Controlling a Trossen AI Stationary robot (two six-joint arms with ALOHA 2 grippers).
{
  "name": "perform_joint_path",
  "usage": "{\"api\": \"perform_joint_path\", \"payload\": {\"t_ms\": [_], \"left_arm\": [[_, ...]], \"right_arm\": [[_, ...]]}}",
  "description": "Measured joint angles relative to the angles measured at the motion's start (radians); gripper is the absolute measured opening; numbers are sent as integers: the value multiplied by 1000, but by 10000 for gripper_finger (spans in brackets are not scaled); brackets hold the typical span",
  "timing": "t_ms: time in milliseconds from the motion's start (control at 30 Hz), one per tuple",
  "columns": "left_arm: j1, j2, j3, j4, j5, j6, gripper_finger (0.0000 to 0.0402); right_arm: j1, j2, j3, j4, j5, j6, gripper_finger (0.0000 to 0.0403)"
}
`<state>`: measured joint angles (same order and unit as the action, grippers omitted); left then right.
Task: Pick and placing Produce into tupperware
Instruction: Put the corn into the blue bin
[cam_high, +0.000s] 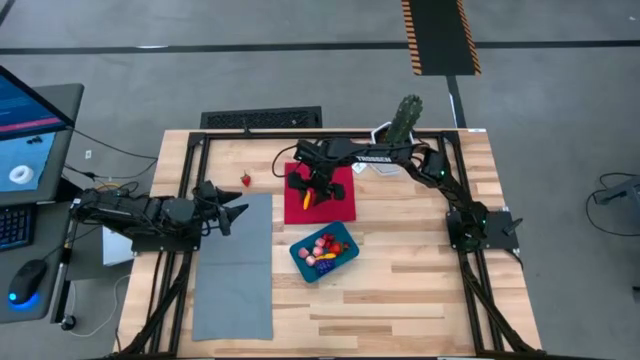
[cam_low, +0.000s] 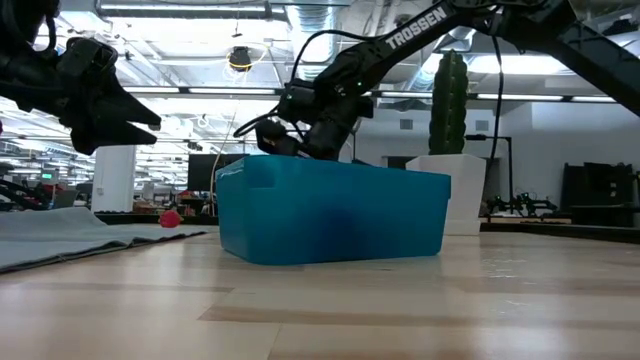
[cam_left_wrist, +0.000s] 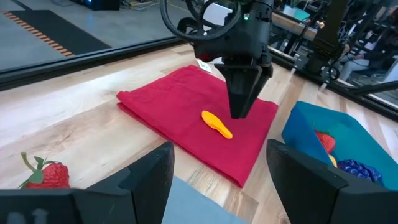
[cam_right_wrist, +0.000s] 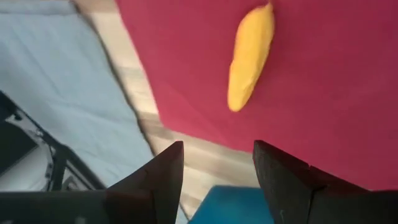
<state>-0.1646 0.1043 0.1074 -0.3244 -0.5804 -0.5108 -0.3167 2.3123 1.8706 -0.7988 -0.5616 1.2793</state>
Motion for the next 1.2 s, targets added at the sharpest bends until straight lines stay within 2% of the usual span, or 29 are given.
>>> {"api": "perform_joint_path", "payload": {"t_ms": [167,267,333,433,767,1033,1200], "left_arm": [[0,0,0,0,0,6,245],[0,0,0,-4,7,5,245],[0,0,0,-10,22,5,245],[0,1,0,-13,36,2,245],[0,2,0,-14,41,2,245],[0,2,-1,-14,50,2,245],[0,2,-1,-14,50,1,245]], "right_arm": [[18,34,4,62,-46,29,216],[26,66,-7,38,-83,29,216],[28,92,7,109,-107,26,216],[19,100,-1,84,-145,7,216],[6,97,2,96,-106,-15,212],[0,93,1,98,-114,-23,164],[-7,90,28,86,-102,-28,161]]}}
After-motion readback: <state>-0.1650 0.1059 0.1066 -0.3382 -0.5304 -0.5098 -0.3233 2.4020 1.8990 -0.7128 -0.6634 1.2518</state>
